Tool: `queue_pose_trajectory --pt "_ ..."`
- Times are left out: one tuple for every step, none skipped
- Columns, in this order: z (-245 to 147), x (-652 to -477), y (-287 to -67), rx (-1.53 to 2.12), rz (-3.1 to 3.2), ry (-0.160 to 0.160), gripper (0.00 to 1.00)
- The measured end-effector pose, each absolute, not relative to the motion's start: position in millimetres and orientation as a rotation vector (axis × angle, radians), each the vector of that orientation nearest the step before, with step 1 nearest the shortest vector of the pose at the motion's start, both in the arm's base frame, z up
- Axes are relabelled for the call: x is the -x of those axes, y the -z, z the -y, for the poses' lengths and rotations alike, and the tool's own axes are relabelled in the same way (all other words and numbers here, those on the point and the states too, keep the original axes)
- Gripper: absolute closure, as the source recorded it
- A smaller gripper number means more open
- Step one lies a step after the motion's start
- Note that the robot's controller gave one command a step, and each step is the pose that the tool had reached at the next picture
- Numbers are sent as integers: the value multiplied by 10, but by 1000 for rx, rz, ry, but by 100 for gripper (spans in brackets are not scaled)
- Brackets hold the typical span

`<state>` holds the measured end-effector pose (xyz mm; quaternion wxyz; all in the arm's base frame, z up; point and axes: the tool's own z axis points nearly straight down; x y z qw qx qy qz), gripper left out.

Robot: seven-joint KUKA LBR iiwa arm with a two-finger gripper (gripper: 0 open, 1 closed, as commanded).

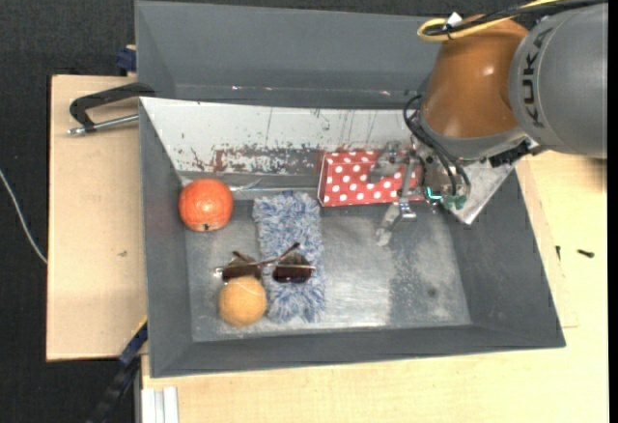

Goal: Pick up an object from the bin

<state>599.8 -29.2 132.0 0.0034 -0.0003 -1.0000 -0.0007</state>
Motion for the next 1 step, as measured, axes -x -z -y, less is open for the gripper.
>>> queue_pose_trajectory --pt "384 -6007 -1024 50 3145 3 0"
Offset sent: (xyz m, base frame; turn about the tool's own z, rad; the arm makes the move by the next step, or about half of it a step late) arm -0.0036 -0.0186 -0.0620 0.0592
